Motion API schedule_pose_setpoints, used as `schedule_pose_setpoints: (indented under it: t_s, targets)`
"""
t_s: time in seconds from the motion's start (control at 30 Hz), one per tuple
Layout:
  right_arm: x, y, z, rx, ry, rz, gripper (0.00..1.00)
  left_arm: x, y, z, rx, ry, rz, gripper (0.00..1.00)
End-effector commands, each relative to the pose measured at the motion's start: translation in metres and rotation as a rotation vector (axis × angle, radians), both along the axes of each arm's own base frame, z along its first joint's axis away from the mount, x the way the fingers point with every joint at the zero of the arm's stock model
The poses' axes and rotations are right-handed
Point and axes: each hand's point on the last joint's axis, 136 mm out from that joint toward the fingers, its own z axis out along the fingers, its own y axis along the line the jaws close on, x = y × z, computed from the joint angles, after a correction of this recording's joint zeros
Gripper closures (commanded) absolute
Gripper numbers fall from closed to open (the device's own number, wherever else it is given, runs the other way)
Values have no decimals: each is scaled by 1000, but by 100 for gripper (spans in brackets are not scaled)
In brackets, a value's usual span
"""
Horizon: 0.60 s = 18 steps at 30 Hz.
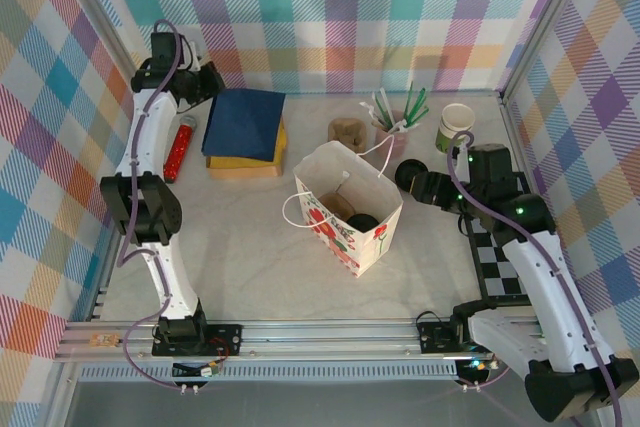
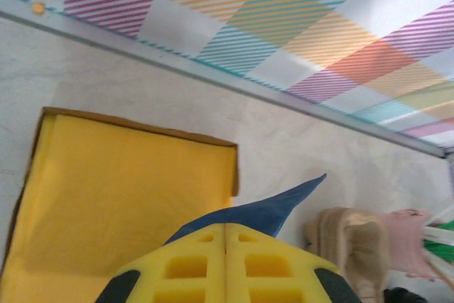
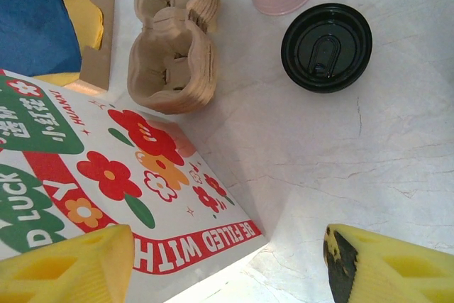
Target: Pack the takeout coffee
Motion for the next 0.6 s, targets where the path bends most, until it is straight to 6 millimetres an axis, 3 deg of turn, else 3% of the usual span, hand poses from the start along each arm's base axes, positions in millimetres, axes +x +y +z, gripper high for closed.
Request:
schedule_pose_setpoints:
  t_s: [0.0, 0.4, 0.57]
  targets:
    - [-8, 0, 1, 23, 5, -1, 29, -14, -14, 46, -98, -75, -17, 100]
    - [-18, -1, 4, 34, -9, 3, 29, -41, -46, 109, -358, -110, -59, 100]
    - [-20, -1, 5, 41, -12, 1, 29, -51, -49, 126, -399, -123, -60, 100]
